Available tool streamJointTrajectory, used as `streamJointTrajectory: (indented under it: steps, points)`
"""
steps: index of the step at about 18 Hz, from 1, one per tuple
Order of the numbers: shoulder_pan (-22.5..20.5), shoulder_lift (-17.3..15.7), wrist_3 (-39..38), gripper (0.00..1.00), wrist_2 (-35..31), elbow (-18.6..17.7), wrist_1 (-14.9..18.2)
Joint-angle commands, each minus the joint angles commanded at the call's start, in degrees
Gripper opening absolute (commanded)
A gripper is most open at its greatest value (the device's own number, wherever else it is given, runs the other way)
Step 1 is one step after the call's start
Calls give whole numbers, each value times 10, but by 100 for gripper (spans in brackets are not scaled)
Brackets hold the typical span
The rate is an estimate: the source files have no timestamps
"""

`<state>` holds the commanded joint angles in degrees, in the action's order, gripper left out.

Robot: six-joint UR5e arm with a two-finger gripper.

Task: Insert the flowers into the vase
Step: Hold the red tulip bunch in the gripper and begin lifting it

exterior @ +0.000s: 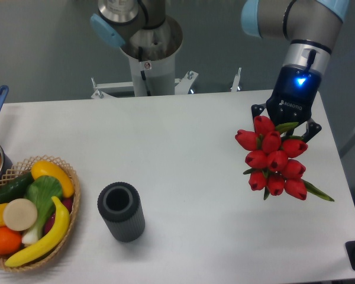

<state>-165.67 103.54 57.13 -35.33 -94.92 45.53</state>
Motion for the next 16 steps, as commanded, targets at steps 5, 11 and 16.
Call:
streamJointTrajectory:
  steps: [5,11,16]
  points:
    - [0,0,4,27,0,-2,0]
    - [7,0,15,28,6,2,-17]
    - [26,3,16,27,105,1,-41]
